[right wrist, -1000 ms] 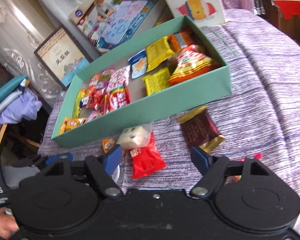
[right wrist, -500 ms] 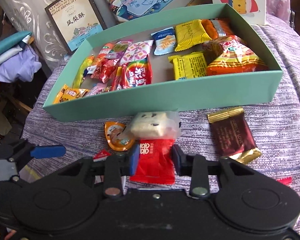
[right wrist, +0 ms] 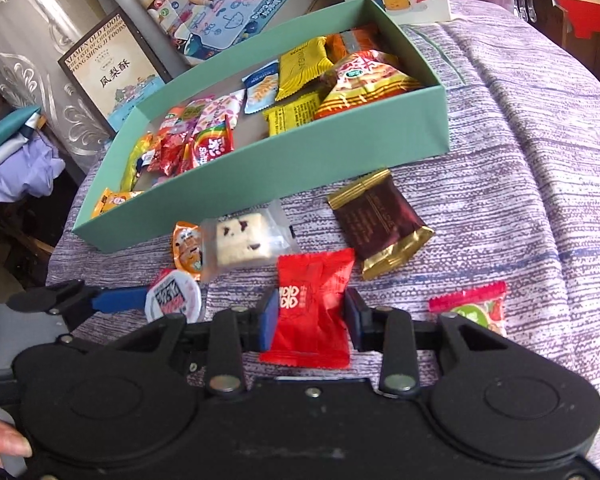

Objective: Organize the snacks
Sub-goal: 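Grasp the white round jelly cup with the left gripper while the right grasps the red candy bag, then lower both snacks into the green box and open both grippers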

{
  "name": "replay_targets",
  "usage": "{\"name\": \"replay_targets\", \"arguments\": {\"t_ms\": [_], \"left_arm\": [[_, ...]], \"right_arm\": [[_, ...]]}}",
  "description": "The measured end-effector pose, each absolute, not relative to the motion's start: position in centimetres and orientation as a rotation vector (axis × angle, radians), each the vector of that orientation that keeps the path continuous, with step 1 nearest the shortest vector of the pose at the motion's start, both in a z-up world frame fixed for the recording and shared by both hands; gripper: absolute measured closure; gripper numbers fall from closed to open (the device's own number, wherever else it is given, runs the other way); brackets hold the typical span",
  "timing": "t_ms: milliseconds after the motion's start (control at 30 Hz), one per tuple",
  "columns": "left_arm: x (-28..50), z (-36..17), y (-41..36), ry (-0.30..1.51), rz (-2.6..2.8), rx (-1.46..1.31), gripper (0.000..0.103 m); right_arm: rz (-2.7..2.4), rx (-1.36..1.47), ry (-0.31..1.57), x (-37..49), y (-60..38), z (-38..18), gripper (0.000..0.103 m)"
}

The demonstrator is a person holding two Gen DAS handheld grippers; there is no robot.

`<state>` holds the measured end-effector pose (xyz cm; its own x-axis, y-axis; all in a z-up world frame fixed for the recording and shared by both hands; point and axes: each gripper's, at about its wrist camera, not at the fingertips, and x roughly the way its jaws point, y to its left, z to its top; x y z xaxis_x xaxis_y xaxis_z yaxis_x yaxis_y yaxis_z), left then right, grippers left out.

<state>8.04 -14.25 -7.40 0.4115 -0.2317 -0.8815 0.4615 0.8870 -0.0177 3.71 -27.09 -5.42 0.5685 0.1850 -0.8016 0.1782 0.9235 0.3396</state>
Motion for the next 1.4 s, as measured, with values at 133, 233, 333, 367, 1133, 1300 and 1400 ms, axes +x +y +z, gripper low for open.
{"name": "replay_targets", "arguments": {"t_ms": [133,233,333,367,1133,1300,1400], "left_arm": [[8.1,-7.0,-14.0,1.04,-0.44,0.247,0.061],[7.9,-6.9,-13.6,1.044,-0.443,0.239,0.061],[7.5,-6.3,-12.8,1.055,-0.448,0.216,0.061],[7.4,-6.0,-12.4,1.053,-0.447,0.206,0.061],[20.1,0.2,-12.8,0.918,-0.387,0.134,0.061],[22.5,-0.8,-13.5,0.932,-0.382,0.136,0.061],[23.3,-1.2,-13.7,0.936,-0.377,0.132,0.06]], "right_arm": [[-0.001,0.382,0.964,3.8,-26.7,-5.4,0.068],[0.0,0.392,0.959,3.6,-26.6,-5.3,0.069],[0.011,0.432,0.954,3.0,-27.1,-4.8,0.069],[0.011,0.434,0.947,2.8,-27.2,-4.5,0.069],[0.077,0.427,0.826,14.9,-26.4,2.2,0.069],[0.069,0.423,0.842,17.4,-26.2,1.2,0.069],[0.069,0.429,0.843,18.3,-26.1,0.8,0.068]]}}
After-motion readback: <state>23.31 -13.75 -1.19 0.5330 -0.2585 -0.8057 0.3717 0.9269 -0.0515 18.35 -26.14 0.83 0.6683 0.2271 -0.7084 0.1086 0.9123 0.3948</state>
